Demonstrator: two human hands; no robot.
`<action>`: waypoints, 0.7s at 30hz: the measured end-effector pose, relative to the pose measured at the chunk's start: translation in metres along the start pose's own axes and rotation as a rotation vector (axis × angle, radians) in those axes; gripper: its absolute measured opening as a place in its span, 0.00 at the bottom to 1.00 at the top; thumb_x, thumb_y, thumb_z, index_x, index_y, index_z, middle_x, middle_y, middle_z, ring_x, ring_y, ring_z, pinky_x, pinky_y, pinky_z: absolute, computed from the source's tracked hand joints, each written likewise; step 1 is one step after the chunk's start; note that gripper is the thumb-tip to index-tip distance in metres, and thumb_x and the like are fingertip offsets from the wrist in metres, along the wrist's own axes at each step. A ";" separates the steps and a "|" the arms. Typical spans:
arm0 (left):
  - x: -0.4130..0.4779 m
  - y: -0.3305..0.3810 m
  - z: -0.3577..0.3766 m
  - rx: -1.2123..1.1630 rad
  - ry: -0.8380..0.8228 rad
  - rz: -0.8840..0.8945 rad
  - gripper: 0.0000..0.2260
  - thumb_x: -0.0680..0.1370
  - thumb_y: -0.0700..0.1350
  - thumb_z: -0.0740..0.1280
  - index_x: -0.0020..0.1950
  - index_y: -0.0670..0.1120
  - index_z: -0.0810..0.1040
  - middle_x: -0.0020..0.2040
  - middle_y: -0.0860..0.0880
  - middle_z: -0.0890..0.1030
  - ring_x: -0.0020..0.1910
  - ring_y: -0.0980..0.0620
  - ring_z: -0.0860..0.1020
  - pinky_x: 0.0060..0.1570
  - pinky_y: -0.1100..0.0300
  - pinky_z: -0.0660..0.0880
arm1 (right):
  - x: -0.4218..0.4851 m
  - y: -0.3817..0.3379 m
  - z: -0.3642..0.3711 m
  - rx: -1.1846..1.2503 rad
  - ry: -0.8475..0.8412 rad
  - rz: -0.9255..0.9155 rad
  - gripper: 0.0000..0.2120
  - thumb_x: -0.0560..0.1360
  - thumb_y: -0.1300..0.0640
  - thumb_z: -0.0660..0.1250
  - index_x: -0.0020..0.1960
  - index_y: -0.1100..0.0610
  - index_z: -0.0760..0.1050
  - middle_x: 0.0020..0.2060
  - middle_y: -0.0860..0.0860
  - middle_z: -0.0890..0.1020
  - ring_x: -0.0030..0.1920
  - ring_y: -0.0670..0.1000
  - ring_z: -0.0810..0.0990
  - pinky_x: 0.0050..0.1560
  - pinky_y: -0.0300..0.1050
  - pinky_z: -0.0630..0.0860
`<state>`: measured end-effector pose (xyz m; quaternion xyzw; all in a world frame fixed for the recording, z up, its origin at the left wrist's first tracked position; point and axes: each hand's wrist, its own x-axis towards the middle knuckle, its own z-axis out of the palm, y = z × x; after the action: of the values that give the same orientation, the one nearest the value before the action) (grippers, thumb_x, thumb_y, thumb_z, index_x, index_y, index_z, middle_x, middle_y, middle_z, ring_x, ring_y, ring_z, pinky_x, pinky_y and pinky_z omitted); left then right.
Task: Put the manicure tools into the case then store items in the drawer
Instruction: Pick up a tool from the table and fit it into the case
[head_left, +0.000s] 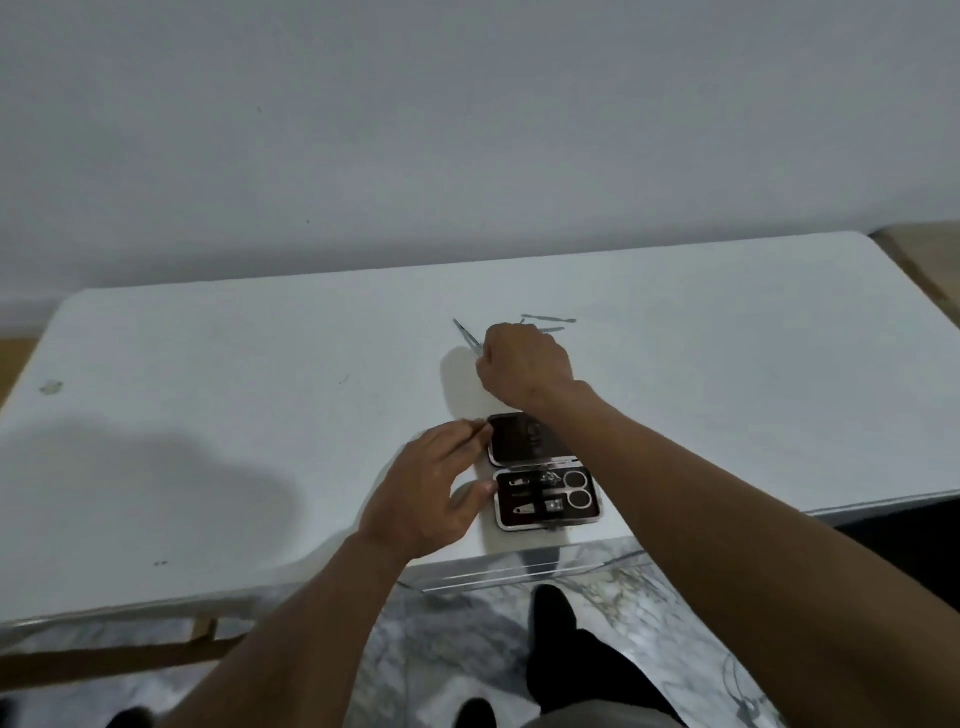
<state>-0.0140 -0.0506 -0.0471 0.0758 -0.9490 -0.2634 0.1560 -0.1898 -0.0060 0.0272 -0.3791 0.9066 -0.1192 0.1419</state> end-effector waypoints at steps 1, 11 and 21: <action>0.000 0.000 0.000 0.005 0.004 0.001 0.24 0.76 0.53 0.65 0.69 0.43 0.74 0.66 0.49 0.76 0.66 0.53 0.71 0.68 0.61 0.65 | 0.008 -0.002 0.000 -0.004 -0.007 0.003 0.10 0.76 0.56 0.60 0.53 0.59 0.75 0.51 0.57 0.81 0.52 0.60 0.80 0.42 0.46 0.70; 0.001 0.000 0.005 0.036 0.045 0.005 0.24 0.76 0.53 0.66 0.69 0.44 0.73 0.69 0.49 0.74 0.68 0.51 0.71 0.68 0.58 0.66 | 0.036 -0.005 -0.004 -0.027 -0.087 -0.063 0.04 0.74 0.59 0.62 0.47 0.59 0.73 0.47 0.57 0.80 0.50 0.60 0.80 0.41 0.45 0.70; -0.003 0.001 0.003 0.054 0.021 -0.045 0.26 0.76 0.58 0.62 0.71 0.47 0.72 0.68 0.51 0.74 0.68 0.54 0.70 0.68 0.59 0.66 | -0.011 0.026 -0.023 0.232 -0.052 0.040 0.13 0.71 0.60 0.69 0.55 0.55 0.76 0.53 0.54 0.82 0.52 0.58 0.81 0.54 0.51 0.79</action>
<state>-0.0124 -0.0473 -0.0496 0.1041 -0.9521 -0.2405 0.1577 -0.2073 0.0226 0.0420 -0.3450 0.8900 -0.2107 0.2108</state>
